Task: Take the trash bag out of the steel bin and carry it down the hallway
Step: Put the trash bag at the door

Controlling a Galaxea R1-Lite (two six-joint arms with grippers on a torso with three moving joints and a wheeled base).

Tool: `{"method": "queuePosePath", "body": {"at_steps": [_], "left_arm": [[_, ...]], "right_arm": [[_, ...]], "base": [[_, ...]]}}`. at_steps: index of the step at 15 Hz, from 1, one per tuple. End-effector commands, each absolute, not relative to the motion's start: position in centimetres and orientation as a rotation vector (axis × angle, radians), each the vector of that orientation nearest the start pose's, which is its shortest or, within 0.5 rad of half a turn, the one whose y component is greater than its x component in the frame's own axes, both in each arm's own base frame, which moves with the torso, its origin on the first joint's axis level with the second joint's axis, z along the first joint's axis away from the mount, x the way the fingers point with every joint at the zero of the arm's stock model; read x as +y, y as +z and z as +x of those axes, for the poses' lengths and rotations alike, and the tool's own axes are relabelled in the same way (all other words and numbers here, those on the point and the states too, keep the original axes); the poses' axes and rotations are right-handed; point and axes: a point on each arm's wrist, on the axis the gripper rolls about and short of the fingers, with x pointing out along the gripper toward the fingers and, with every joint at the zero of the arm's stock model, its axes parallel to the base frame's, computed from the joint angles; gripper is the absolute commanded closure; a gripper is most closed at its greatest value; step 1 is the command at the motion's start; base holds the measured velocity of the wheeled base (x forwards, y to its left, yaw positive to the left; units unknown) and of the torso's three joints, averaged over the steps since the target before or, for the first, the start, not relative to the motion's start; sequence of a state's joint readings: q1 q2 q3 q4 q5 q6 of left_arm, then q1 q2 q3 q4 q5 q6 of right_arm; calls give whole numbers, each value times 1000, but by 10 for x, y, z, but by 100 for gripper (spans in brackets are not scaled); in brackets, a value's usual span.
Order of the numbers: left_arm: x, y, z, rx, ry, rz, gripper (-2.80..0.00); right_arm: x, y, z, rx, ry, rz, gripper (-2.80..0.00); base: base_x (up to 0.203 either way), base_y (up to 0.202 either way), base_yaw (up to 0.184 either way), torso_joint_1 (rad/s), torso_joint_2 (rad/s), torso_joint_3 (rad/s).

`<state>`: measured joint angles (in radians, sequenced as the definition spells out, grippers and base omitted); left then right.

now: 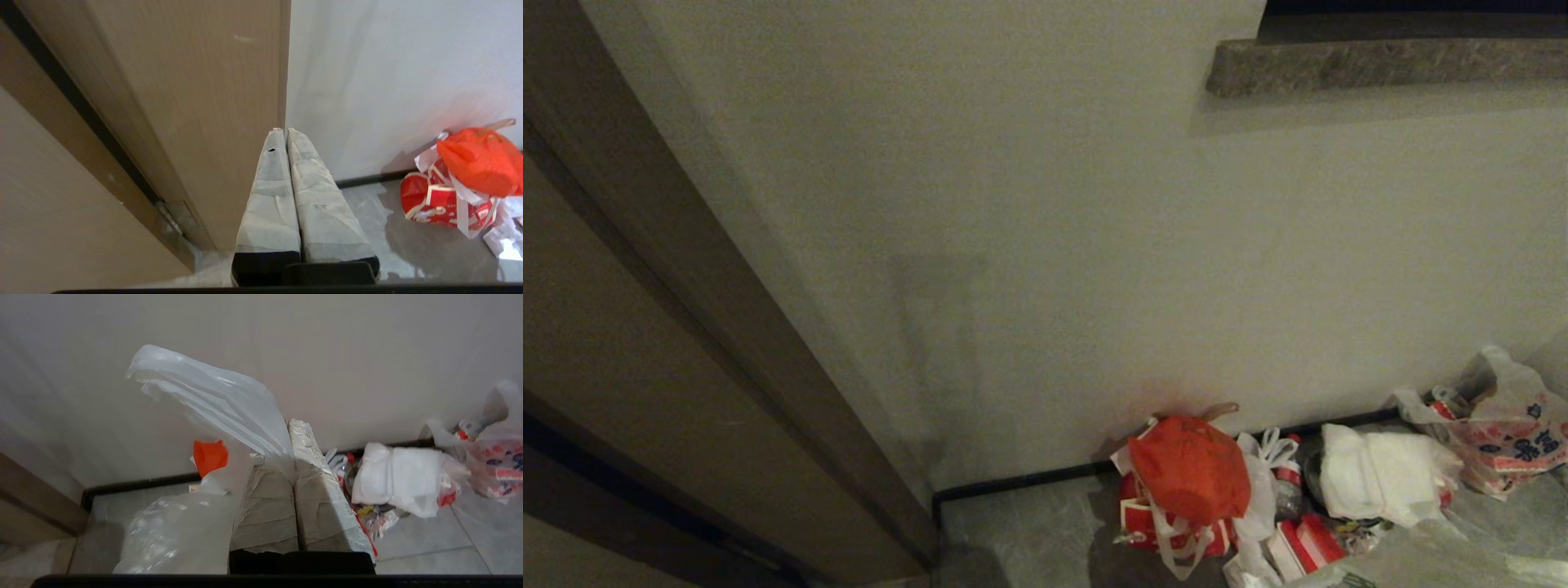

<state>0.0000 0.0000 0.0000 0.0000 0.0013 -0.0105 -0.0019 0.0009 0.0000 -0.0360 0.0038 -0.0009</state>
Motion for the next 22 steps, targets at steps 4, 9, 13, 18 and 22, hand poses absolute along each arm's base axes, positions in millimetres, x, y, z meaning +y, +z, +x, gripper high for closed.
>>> {"method": "queuePosePath", "body": {"at_steps": [4,9,13,18,22], "left_arm": [[0,75,-23,3,2,-11,0],[0,76,-23,2,2,-11,0],[0,75,-23,2,2,-7,0],[0,75,-23,3,2,-6,0],[0,75,-23,3,2,-6,0]], "right_arm": [[0,76,-22,-23,3,-2,0],[0,76,-22,-20,6,-15,0],[0,76,-22,-20,6,-17,0],[1,111,-29,-46,47,-61,0],[2,187,-8,142,93,-41,0]], "base": [[0,0,0,4,2,-196],[0,0,0,4,5,-200],[0,0,0,1,1,-159],[0,0,0,0,0,-14],[0,0,0,0,0,0]]}}
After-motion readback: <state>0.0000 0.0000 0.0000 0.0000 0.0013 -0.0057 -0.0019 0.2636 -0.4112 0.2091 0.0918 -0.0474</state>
